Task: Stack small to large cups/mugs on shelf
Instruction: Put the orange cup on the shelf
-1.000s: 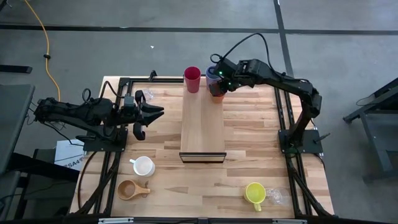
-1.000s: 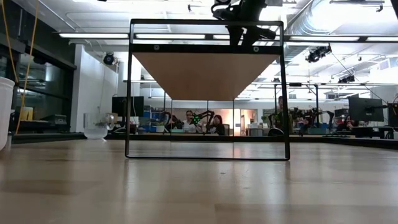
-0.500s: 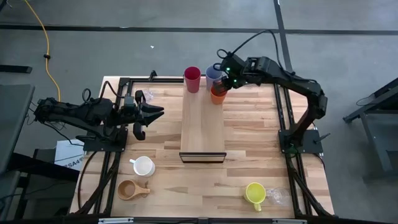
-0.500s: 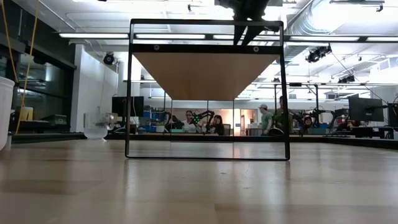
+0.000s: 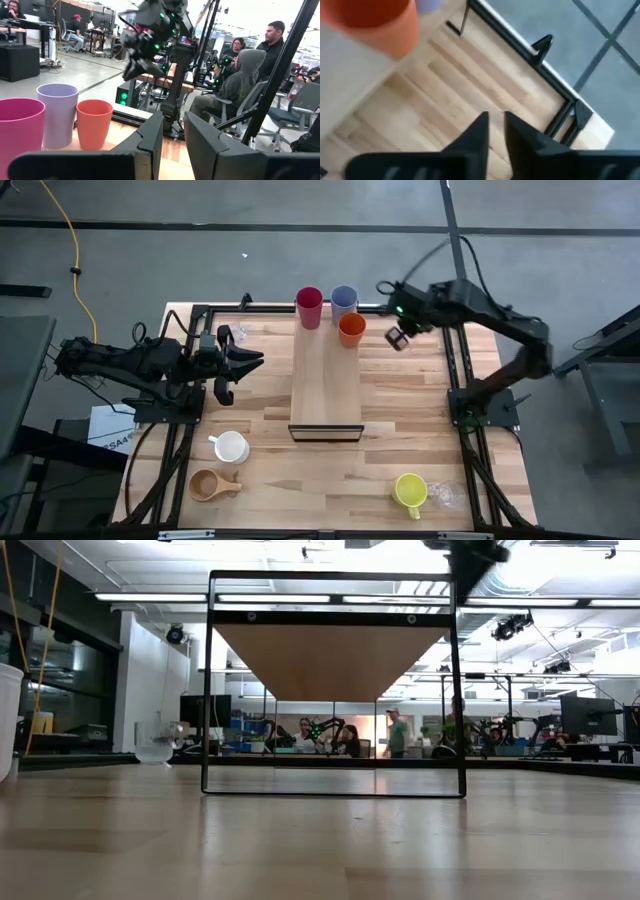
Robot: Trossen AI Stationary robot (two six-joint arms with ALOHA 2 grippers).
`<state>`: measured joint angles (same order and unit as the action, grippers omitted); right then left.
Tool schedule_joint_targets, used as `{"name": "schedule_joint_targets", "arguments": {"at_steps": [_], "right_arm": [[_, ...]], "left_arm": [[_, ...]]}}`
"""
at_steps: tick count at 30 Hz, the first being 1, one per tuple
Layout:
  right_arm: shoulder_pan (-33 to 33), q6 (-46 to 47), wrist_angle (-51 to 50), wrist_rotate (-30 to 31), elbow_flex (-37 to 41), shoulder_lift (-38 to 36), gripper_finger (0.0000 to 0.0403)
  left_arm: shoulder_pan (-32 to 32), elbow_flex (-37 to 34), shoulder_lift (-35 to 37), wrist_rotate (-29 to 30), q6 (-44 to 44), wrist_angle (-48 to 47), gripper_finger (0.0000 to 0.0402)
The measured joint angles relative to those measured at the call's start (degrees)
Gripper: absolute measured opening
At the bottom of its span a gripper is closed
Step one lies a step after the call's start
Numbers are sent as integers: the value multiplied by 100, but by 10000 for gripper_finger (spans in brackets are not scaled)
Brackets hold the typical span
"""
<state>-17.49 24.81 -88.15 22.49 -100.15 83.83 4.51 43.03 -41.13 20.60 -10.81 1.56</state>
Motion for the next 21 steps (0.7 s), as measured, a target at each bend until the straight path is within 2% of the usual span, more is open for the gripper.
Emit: {"name": "schedule_joint_targets", "arguments": {"at_steps": [3,7,12,15,19,21], "right_arm": [[43,65,722,-173,1317,-872,8],[39,48,2115,-637,3158,-2205,11],[41,-504,5117,-1286,5038,-3463,3],[41,-1214,6907,-1403,5884,-3669,1],[-14,-1219,8832,-1407,6639,-3417,0],[-16,-1191,9313,-1371,6786,-3178,0]], "left_arm": [[0,0,1,0,1,0,69],[0,0,1,-1,2,0,69],[0,0,-1,0,2,0,69],[0,0,1,0,2,2,69],[0,0,1,0,2,4,69],[0,0,1,0,2,6,69]]}}
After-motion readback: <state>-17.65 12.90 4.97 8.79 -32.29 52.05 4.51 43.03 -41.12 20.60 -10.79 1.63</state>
